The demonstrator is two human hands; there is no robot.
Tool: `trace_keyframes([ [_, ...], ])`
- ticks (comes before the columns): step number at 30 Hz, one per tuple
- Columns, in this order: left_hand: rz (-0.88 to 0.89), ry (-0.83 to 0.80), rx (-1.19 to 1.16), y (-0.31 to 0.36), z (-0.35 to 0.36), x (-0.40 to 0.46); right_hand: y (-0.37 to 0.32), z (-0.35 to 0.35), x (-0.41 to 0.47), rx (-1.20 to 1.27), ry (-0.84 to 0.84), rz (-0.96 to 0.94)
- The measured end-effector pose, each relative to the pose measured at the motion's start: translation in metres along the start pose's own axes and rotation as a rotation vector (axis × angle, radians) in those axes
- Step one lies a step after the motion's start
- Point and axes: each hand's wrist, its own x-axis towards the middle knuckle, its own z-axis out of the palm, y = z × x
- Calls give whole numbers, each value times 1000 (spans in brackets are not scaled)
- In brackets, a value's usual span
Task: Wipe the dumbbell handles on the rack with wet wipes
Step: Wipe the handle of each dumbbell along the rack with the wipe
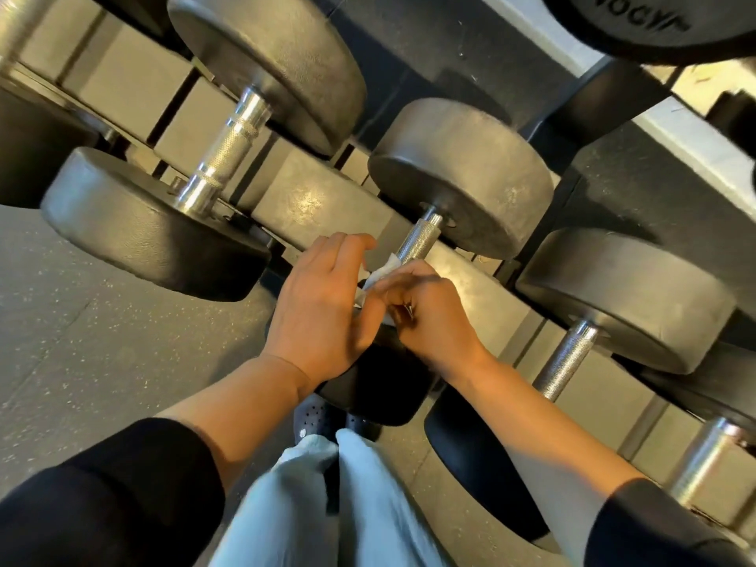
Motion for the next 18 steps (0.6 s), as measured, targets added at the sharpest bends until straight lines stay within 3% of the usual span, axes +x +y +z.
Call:
trace_keyframes([
  [3,-10,45,-16,-1,1,1,-1,-1,4,13,36,8],
  [7,-51,81,-132,-5,2,2,-7,-3,20,-179,311,-71],
  [9,-98,94,-177,-7,2,1,-10,-5,34,-200,359,-13],
  [13,-285,66,-334,-19,0,3,-11,1,46,-670,147,-18],
  [18,-143,-26,-269,-32,0,-2,-22,8,40,-851,-48,94],
])
